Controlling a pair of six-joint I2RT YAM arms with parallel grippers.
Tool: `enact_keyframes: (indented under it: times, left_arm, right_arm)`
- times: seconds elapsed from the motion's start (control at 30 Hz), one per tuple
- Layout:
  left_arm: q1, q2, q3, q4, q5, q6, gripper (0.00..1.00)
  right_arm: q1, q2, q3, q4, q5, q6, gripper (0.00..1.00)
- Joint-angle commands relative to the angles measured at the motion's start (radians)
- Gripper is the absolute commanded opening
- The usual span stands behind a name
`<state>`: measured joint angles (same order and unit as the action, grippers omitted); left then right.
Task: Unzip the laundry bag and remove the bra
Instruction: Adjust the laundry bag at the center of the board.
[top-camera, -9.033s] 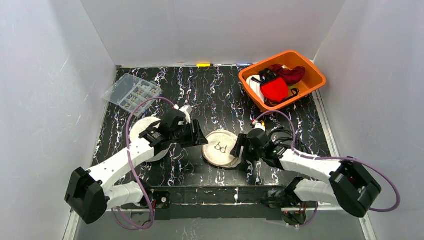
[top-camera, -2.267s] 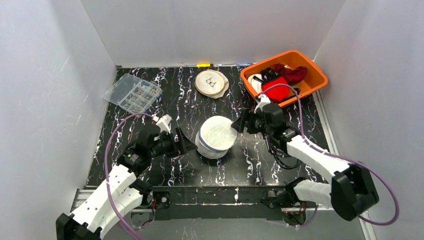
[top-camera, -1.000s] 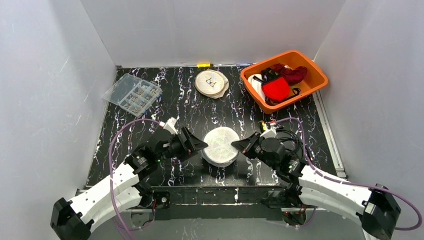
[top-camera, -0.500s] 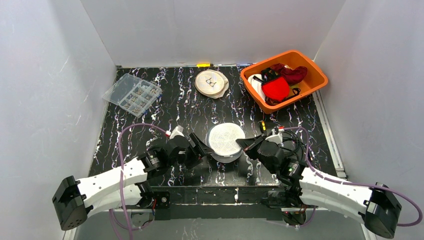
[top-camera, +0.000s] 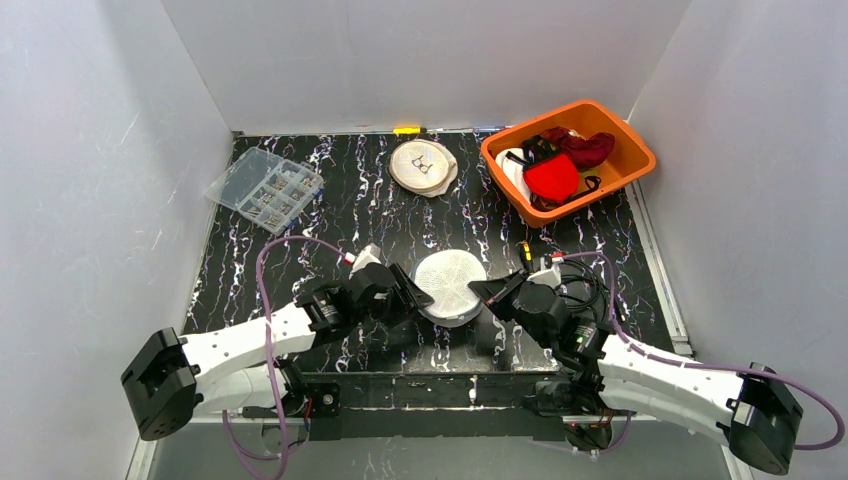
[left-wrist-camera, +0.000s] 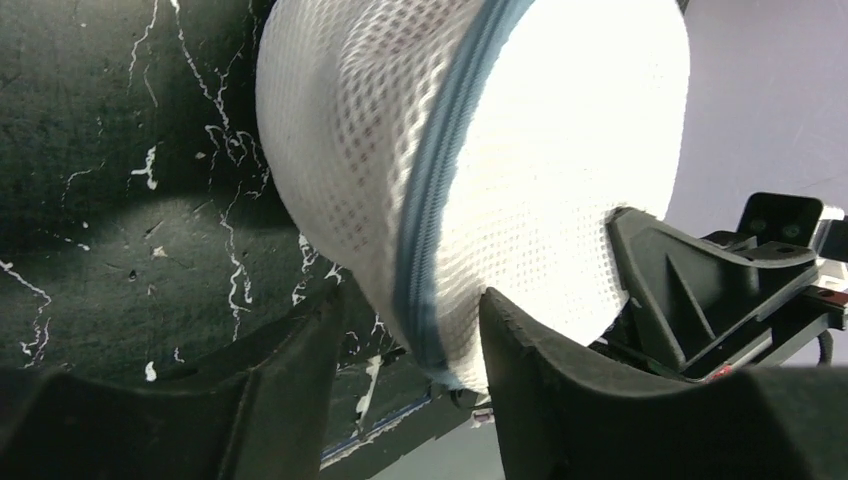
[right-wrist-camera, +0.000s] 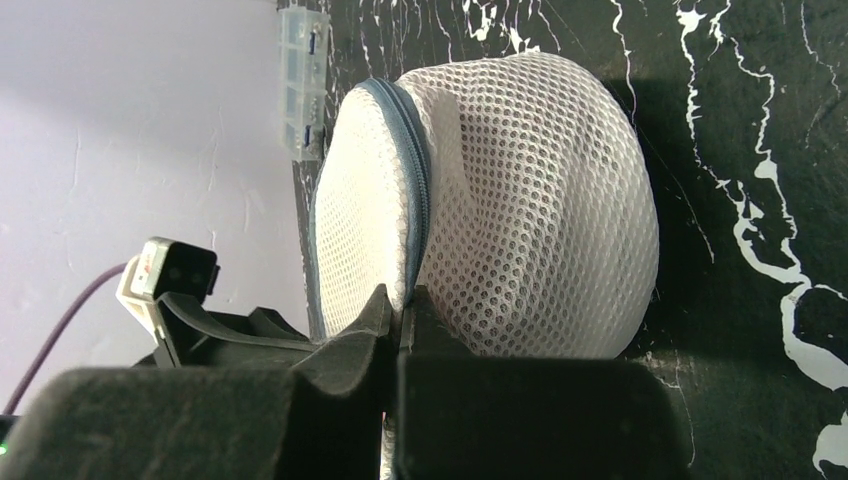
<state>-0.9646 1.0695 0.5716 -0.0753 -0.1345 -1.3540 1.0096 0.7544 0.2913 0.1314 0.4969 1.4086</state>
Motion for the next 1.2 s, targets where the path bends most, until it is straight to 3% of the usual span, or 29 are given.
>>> enact_keyframes:
  times: [0.0, 0.07, 0.1, 0.23, 0.37, 0.43, 0.6, 0.73, 0.97, 1.17]
  left_arm:
    - [-0.005, 0.009, 0.049, 0.004, -0.043, 0.059, 0.45]
    - [-0.004, 0.021, 0.056, 0.003, -0.042, 0.072, 0.35]
    - [-0.003, 0.025, 0.06, -0.003, -0.043, 0.08, 0.3]
    - [0.015, 0.025, 0.081, -0.038, -0.036, 0.118, 0.16]
    - [0.051, 0.001, 0.098, -0.071, -0.005, 0.185, 0.1]
    - [0.078, -0.006, 0.101, -0.069, 0.036, 0.225, 0.07]
    - [0.185, 0.011, 0.12, -0.058, 0.245, 0.36, 0.04]
    - [0.292, 0.046, 0.143, -0.043, 0.49, 0.49, 0.03]
    - [0.365, 0.097, 0.223, -0.118, 0.753, 0.694, 0.06]
    - [0.371, 0.121, 0.241, -0.107, 0.814, 0.733, 0.07]
  right_arm:
    - [0.006, -0.004, 0.009, 0.026, -0.037, -0.053, 0.01]
    - [0.006, -0.006, 0.01, 0.031, -0.057, -0.072, 0.04]
    - [0.005, -0.007, 0.014, 0.03, -0.067, -0.089, 0.11]
    - [0.006, -0.016, 0.078, -0.04, -0.098, -0.207, 0.59]
    - [0.005, -0.02, 0.198, -0.229, -0.08, -0.37, 0.87]
    - [0.005, -0.027, 0.243, -0.283, -0.078, -0.461, 0.94]
    - [-0.018, 0.013, 0.359, -0.406, -0.109, -0.633, 0.97]
    - [-0.131, 0.091, 0.398, -0.45, -0.255, -0.715, 0.94]
    - [-0.383, 0.135, 0.285, -0.226, -0.711, -0.733, 0.86]
    - [-0.403, 0.219, 0.238, -0.024, -0.853, -0.673, 0.75]
